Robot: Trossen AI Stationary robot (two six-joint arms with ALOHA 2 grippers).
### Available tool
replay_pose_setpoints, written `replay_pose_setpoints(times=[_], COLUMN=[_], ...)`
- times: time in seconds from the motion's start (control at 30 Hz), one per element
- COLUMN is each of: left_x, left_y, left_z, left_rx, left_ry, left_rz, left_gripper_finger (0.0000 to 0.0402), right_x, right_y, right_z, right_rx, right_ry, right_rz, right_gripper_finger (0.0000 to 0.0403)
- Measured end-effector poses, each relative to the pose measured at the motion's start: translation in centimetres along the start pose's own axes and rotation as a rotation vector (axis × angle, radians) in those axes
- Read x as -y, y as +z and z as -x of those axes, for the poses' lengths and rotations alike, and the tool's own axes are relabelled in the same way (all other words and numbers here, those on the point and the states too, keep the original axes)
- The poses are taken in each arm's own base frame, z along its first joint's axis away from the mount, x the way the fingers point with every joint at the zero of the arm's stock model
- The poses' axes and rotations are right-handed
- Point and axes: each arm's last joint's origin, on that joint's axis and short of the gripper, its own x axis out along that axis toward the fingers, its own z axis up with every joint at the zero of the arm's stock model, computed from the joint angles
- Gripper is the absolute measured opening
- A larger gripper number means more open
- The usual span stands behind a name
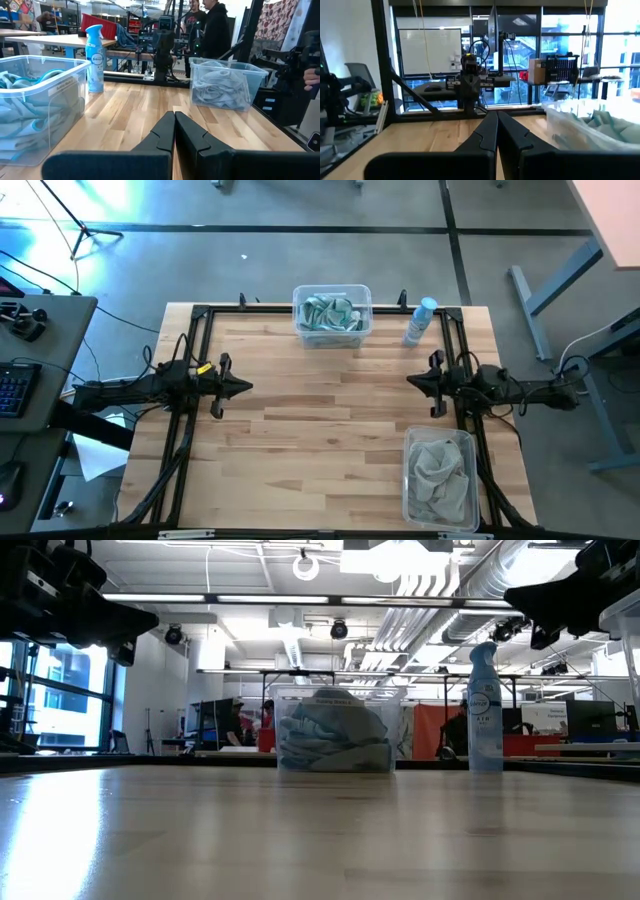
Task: Sort microfiber towel by color & place in baskets
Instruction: Return to Home Position
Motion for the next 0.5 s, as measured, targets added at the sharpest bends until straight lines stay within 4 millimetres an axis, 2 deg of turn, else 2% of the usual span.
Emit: replay_pose_setpoints(times=[0.2, 0.33, 0.5], left_x=[0.0, 0.0, 0.0], left_y=[0.0, 0.0, 0.0], left_z=[0.0, 0.0, 0.0], left_rx=[0.000, 0.000, 0.000], left_ry=[0.001, 0.001, 0.000], left_rz=[0.000, 0.000, 0.000], left_gripper_finger=[0.0000, 0.0000, 0.0000], right_x=[0.2, 0.2, 0.2], right_y=[-0.7, -1.5, -1.6], right_z=[0.0, 0.1, 0.1], right_rx=[-0.075, -0.153, -0.160], right_ry=[-0.054, -0.059, -0.059], right_rz=[0.046, 0.010, -0.037], right_gripper_finger=[0.0000, 0.0000, 0.0000])
